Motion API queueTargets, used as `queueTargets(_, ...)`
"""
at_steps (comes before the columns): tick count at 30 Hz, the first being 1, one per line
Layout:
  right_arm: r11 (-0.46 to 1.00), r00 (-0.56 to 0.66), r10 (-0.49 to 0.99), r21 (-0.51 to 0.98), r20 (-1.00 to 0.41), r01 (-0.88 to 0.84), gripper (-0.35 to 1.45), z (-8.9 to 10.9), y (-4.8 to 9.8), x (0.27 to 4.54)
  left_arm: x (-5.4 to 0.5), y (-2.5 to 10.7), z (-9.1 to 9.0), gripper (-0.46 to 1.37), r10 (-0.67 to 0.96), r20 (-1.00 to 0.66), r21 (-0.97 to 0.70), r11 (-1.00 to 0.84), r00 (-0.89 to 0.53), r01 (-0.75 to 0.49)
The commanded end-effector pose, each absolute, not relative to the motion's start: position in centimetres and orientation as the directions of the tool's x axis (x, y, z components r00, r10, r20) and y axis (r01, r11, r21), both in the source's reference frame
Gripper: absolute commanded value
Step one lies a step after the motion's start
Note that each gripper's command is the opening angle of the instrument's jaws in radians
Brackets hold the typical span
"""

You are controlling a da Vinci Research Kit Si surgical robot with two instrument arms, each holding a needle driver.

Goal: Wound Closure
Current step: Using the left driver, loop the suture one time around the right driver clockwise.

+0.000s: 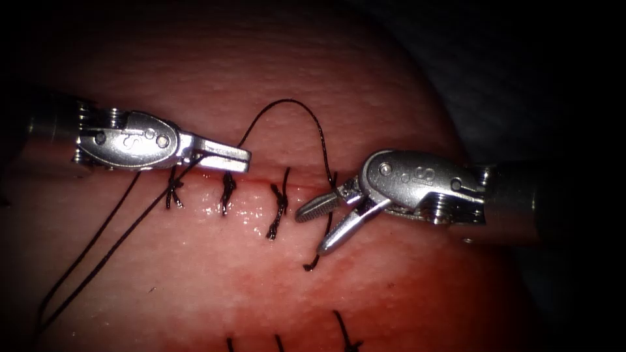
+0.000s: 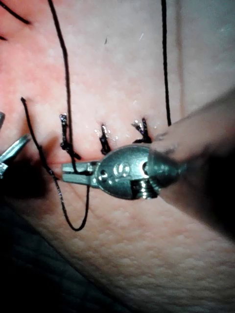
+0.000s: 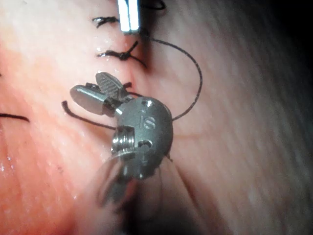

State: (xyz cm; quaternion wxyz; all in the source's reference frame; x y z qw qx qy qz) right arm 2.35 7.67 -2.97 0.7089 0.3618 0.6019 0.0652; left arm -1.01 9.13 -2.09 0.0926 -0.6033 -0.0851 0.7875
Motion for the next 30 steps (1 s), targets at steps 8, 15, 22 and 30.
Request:
queueTargets(8,0.732,0.269,0.530,0.594,-0.804,0.334,0.53,-2.98,7.66,2.35,-1.08,9.16,-2.08,-0.35,0.252,-0.936,-0.244,-0.968,-0.246,-0.059)
queueTargets(15,0.740,0.280,0.538,0.605,-0.795,0.295,0.19,-2.93,7.72,2.32,-1.22,9.17,-2.09,-0.35,0.252,-0.938,-0.238,-0.967,-0.236,-0.089)
queueTargets(22,0.747,0.290,0.545,0.613,-0.787,0.257,-0.32,-2.81,7.86,2.24,-1.33,9.20,-2.11,-0.35,0.249,-0.945,-0.228,-0.966,-0.213,-0.121)
queueTargets(30,0.770,0.288,0.520,0.587,-0.804,0.248,-0.35,-2.75,7.90,2.19,-1.31,9.26,-2.20,-0.35,0.263,-0.953,-0.237,-0.957,-0.153,-0.169)
